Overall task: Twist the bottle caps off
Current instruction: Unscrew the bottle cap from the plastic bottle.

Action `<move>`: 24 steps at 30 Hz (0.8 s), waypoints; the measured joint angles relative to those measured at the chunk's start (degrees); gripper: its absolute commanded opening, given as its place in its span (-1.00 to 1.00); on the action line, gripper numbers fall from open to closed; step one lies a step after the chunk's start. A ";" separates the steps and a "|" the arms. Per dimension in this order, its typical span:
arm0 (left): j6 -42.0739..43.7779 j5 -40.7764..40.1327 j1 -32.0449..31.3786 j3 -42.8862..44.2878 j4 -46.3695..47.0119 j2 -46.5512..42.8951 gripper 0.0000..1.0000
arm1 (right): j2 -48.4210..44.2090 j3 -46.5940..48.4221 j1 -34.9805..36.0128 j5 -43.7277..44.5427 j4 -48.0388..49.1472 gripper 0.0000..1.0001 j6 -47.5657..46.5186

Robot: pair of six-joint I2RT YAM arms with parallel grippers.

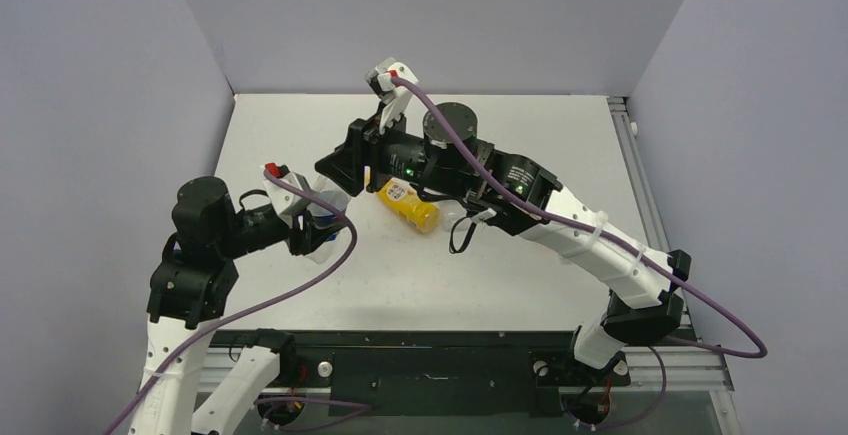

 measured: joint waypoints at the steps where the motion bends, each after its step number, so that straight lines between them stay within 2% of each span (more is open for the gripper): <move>1: -0.48 -0.20 0.00 -0.09 0.57 0.04 -0.77 | 0.52 0.11 0.04 -0.07 -0.04 -0.03 0.02; 3: -1.18 -0.59 -0.02 -0.11 1.46 0.17 -0.77 | 1.49 0.15 0.24 -0.04 -0.24 -0.01 -0.02; 5: -1.73 -0.87 -0.17 -0.11 2.05 0.26 -0.76 | 2.36 0.15 0.46 0.00 -0.74 -0.10 -0.04; 7: -2.14 -1.22 -0.28 -0.13 2.05 0.33 -0.74 | 2.80 0.15 0.72 0.55 -0.83 -0.29 -0.15; 9: -2.36 -1.36 -0.39 -0.15 2.08 0.48 -0.63 | 2.78 0.15 0.72 1.05 -0.70 -0.51 -0.26; 11: -2.56 -1.44 -0.63 -0.17 2.08 0.63 -0.13 | 2.69 0.11 0.74 1.79 -0.35 -0.70 -0.55; 12: -2.69 -1.44 -0.68 -0.17 2.01 0.63 0.56 | 2.69 0.04 0.76 2.21 -0.35 -0.83 -0.74; 14: -3.28 -1.68 -0.70 -0.17 2.05 0.63 1.00 | 2.56 -0.31 0.79 2.80 0.00 -0.93 -0.87; 16: -4.35 -1.75 -0.74 -0.17 2.32 0.48 0.94 | 2.32 -0.76 1.18 3.58 0.04 -0.95 -0.90; 21: -12.07 -1.31 -0.76 -0.24 7.02 -0.57 0.96 | -0.04 -5.11 2.45 6.25 1.62 -0.98 -2.14; 24: -16.92 0.81 -0.76 -0.20 10.78 -0.66 0.79 | -1.62 -7.80 3.78 7.54 3.43 -1.00 -2.84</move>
